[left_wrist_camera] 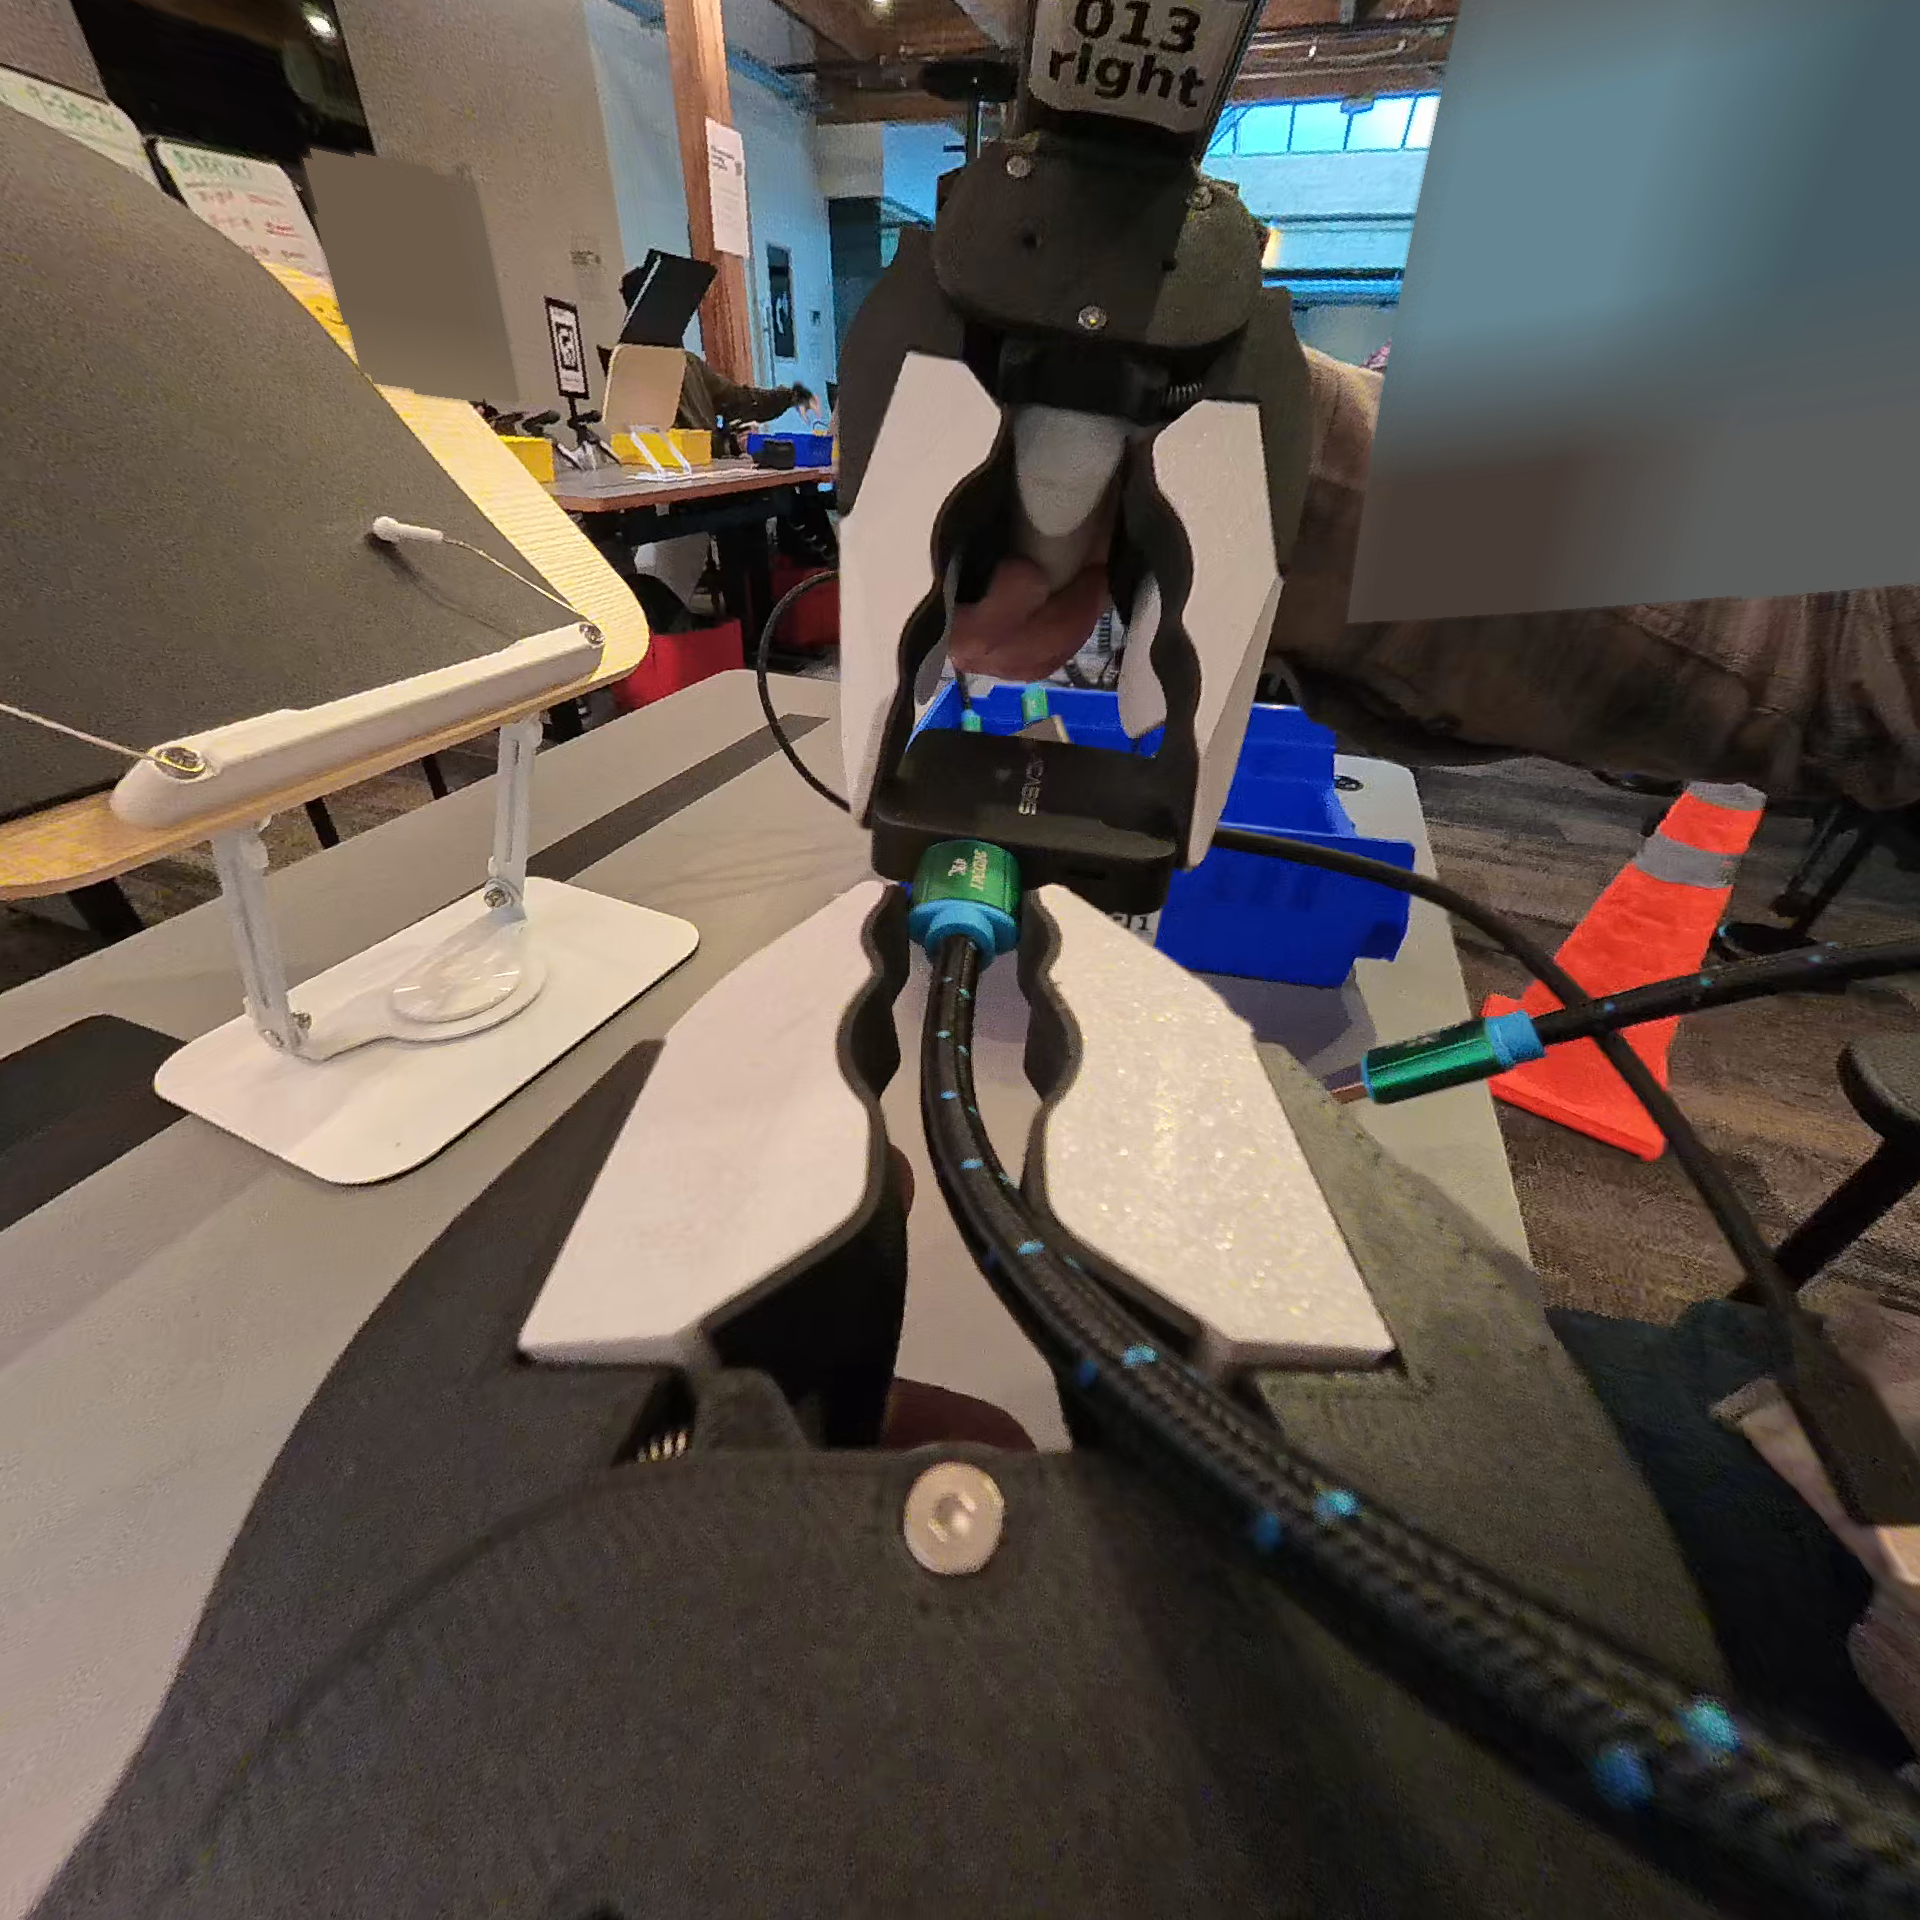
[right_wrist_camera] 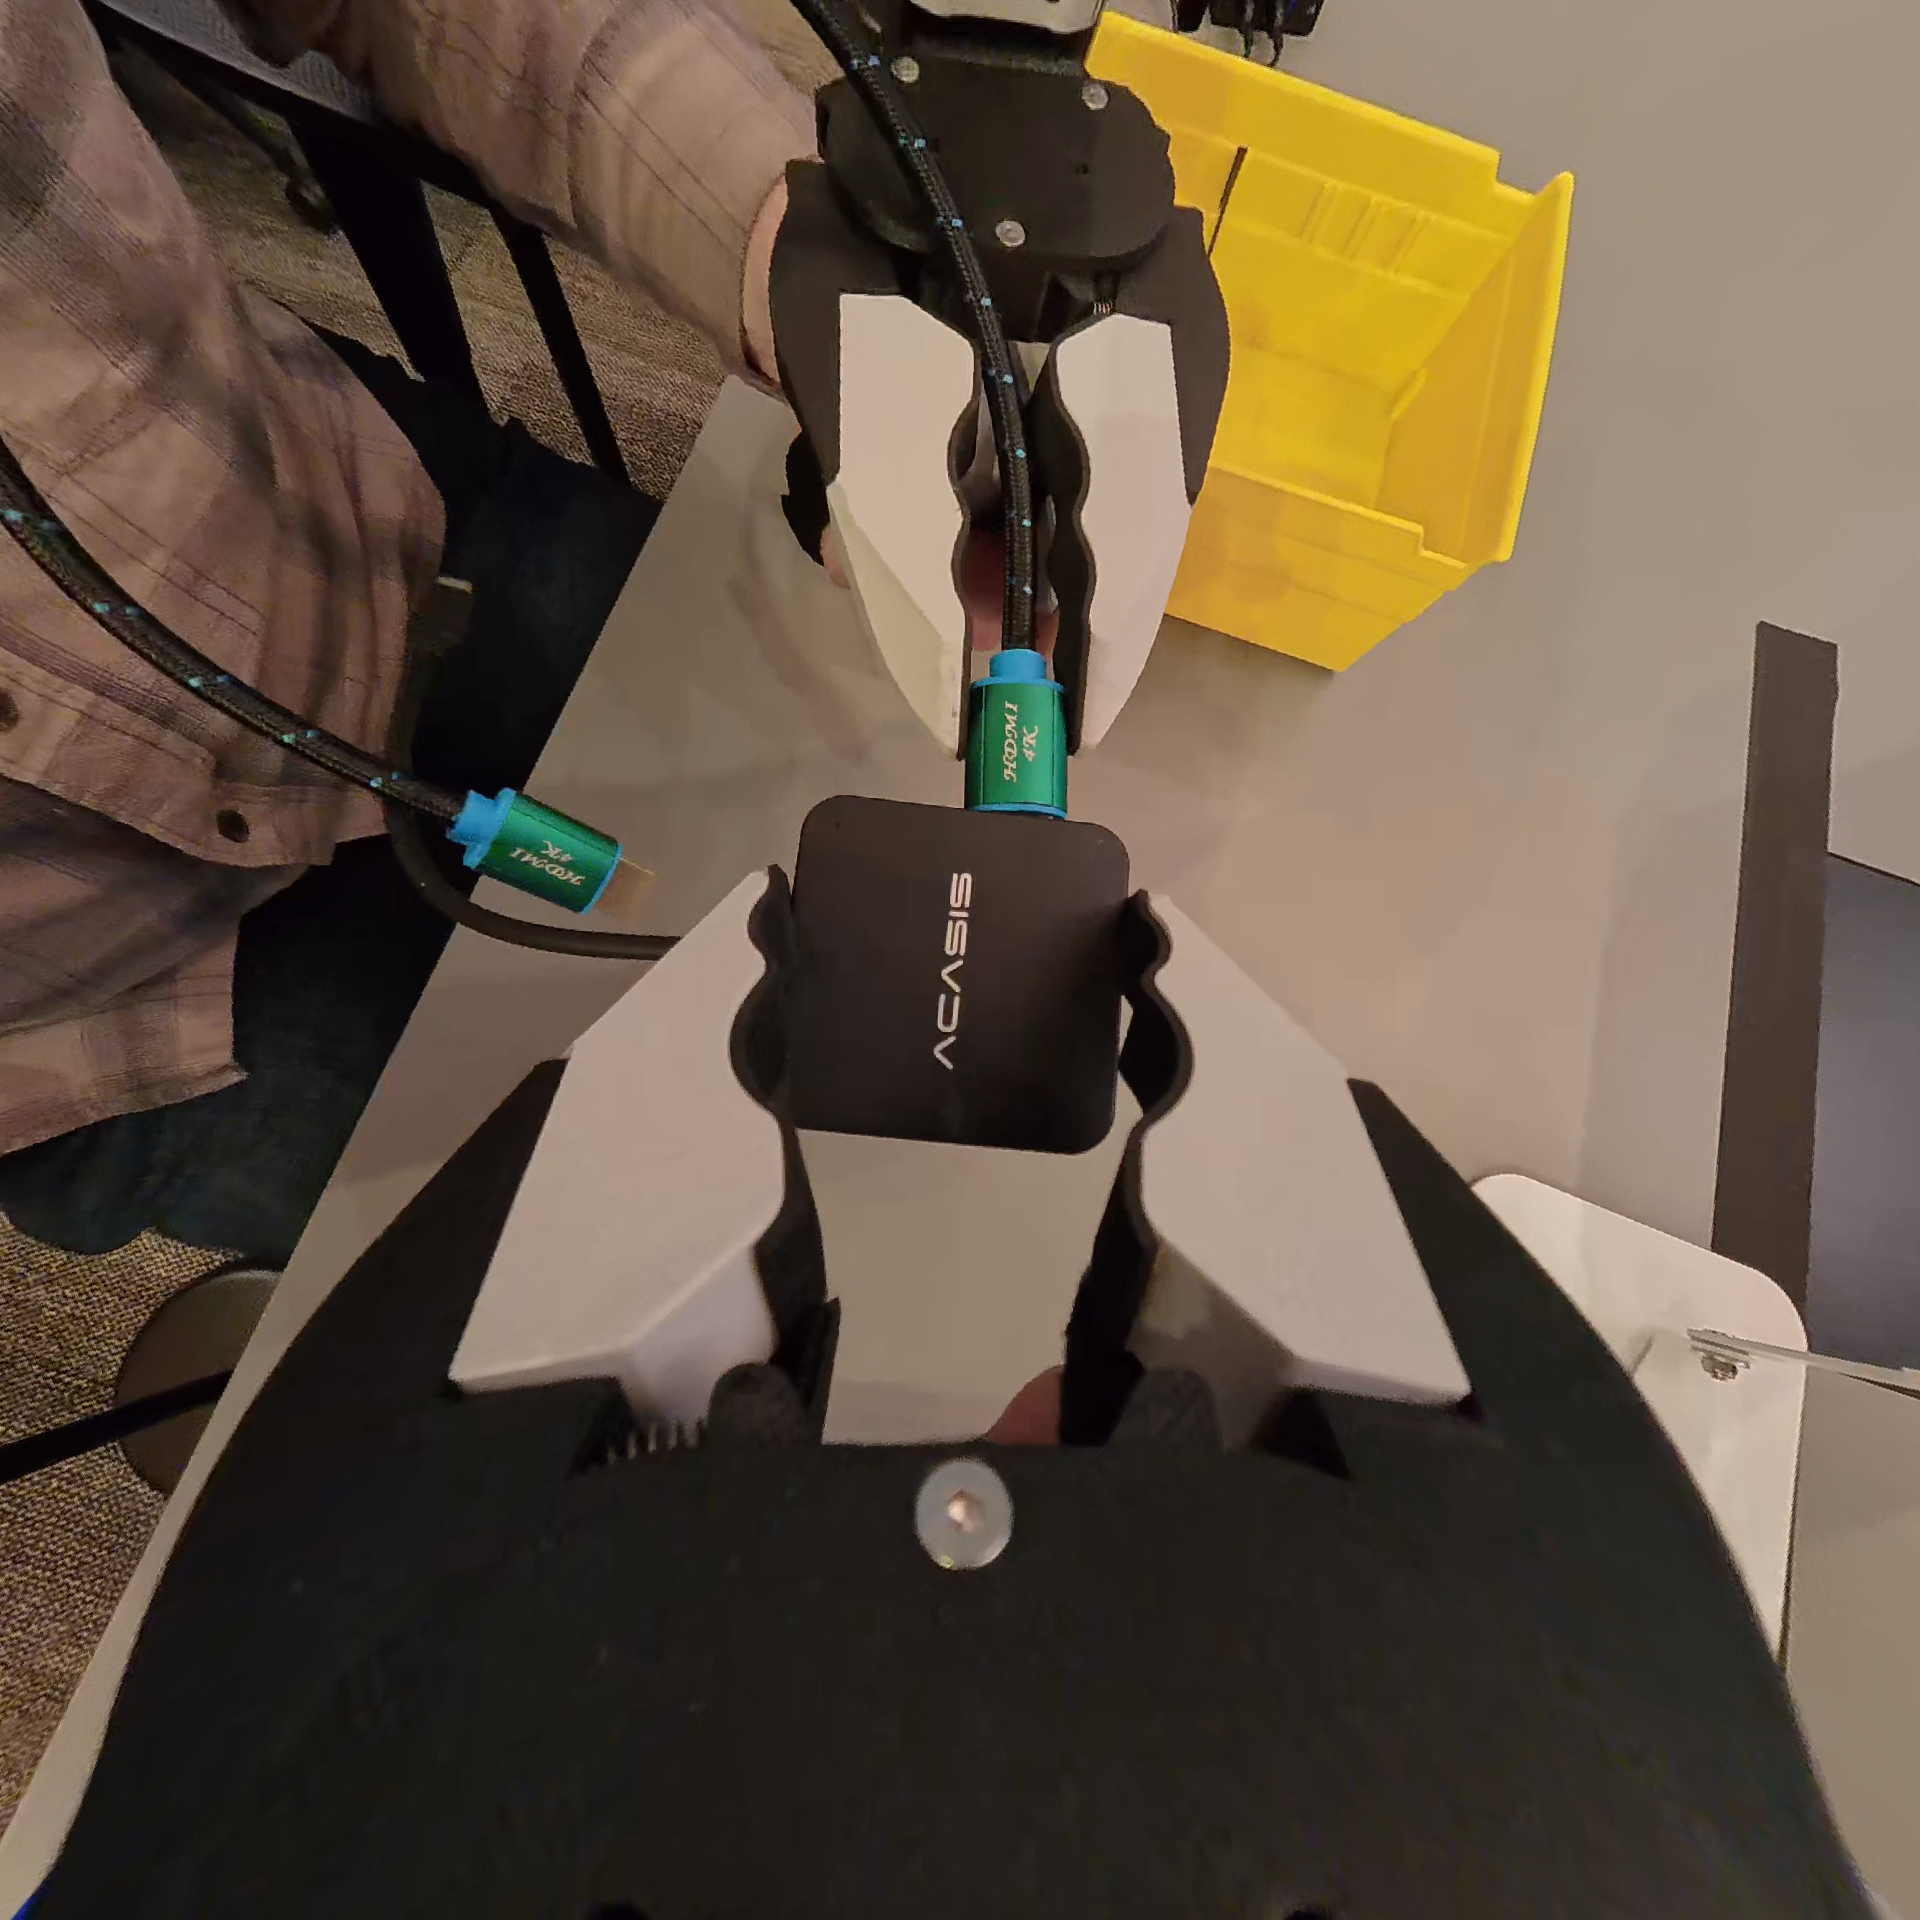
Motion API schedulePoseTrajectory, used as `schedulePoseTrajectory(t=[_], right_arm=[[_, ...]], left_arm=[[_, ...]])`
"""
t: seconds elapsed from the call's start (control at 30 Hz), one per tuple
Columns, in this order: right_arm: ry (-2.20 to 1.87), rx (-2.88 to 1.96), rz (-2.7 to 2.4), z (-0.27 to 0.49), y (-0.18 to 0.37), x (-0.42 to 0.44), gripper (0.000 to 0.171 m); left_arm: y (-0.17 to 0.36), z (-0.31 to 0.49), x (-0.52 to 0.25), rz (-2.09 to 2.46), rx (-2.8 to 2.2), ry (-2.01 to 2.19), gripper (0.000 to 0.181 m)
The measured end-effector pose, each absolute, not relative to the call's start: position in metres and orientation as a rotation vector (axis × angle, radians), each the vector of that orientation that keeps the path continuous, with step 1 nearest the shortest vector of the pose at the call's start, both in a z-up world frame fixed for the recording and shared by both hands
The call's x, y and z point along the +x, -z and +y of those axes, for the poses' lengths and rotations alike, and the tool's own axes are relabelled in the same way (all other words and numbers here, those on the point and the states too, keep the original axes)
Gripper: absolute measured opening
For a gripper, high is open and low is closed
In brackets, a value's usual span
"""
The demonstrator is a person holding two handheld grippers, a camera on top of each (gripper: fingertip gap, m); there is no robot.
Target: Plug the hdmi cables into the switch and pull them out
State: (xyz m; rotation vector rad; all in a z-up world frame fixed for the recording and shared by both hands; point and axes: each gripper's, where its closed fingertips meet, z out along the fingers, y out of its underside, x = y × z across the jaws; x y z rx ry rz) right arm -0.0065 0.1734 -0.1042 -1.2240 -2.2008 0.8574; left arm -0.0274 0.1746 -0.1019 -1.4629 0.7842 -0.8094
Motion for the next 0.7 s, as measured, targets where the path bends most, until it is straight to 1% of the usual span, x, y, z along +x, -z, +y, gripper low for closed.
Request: schedulePoseTrajectory(t=[0.7], right_arm=[[-0.725,-1.189,-2.213,0.161,0.100,0.001,0.060]], left_arm=[[0.089,0.161,-0.017,0.863,-1.368,0.816,0.020]])
